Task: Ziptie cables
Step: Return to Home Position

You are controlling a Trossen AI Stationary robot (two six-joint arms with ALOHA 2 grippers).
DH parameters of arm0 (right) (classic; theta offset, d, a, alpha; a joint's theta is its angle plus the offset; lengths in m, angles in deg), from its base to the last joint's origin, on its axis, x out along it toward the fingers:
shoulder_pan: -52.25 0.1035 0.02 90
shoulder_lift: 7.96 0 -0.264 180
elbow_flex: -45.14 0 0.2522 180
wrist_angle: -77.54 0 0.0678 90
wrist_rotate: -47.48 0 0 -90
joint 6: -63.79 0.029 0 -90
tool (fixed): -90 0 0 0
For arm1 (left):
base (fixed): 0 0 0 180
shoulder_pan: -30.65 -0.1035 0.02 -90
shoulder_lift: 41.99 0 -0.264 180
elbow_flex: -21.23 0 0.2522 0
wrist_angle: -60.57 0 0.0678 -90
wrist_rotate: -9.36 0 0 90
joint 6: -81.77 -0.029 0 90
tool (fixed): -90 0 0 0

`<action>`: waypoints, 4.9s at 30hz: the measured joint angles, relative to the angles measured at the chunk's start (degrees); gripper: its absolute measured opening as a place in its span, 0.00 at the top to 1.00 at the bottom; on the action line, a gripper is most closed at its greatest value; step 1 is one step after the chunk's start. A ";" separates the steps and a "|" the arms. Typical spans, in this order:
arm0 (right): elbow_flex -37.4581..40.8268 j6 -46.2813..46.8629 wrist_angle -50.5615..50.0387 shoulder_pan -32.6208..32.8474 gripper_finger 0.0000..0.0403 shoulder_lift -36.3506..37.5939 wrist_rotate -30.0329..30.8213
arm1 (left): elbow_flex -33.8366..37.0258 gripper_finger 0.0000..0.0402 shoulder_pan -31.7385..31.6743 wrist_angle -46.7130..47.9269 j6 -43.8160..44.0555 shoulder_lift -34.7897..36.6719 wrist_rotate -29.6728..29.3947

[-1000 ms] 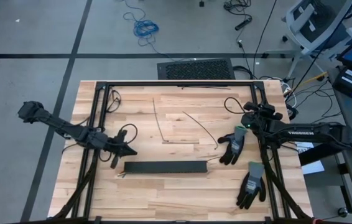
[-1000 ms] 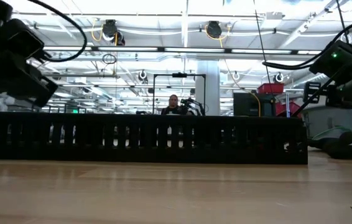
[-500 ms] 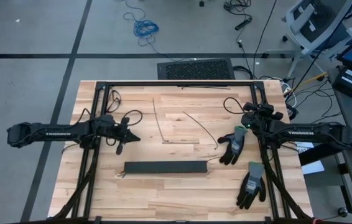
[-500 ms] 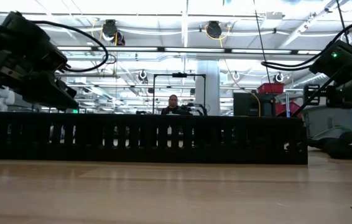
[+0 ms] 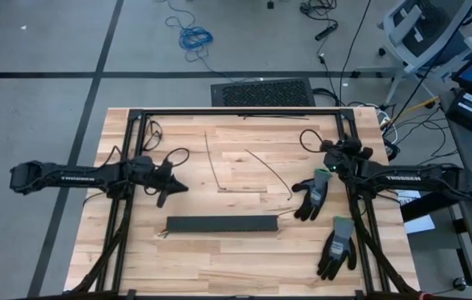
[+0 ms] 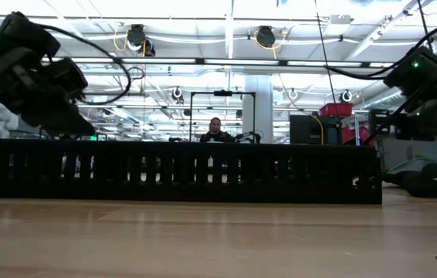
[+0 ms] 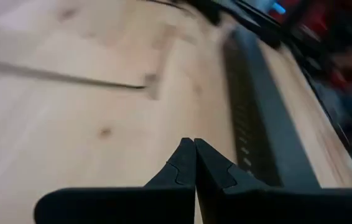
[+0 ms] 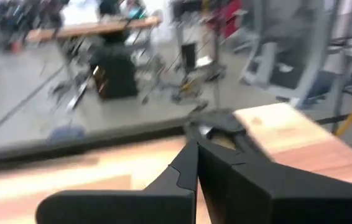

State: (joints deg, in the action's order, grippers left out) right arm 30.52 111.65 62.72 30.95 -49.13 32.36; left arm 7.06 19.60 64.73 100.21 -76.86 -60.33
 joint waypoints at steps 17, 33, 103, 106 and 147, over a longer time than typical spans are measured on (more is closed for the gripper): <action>0.07 -6.87 4.00 6.62 1.00 -3.61 -20.85 | 0.00 1.00 2.82 0.00 6.20 -0.48 -13.13; -0.23 23.19 13.34 24.91 1.00 -12.77 1.47 | 0.02 1.00 5.30 0.46 0.45 -1.16 -13.34; 0.24 -27.53 4.80 27.53 1.00 41.13 -50.33 | 0.02 1.00 5.30 5.70 0.62 0.13 -13.50; 0.10 -28.54 4.77 28.64 1.00 41.13 -53.74 | 0.02 1.00 5.32 5.72 0.60 0.11 -13.50; 0.09 -30.76 3.41 28.54 1.00 41.02 -64.45 | 0.02 1.00 6.21 6.49 0.61 8.19 -13.54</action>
State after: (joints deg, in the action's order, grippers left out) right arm 30.61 80.90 66.13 59.50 -8.11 -32.10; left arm 7.08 25.81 71.21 100.82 -68.67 -73.88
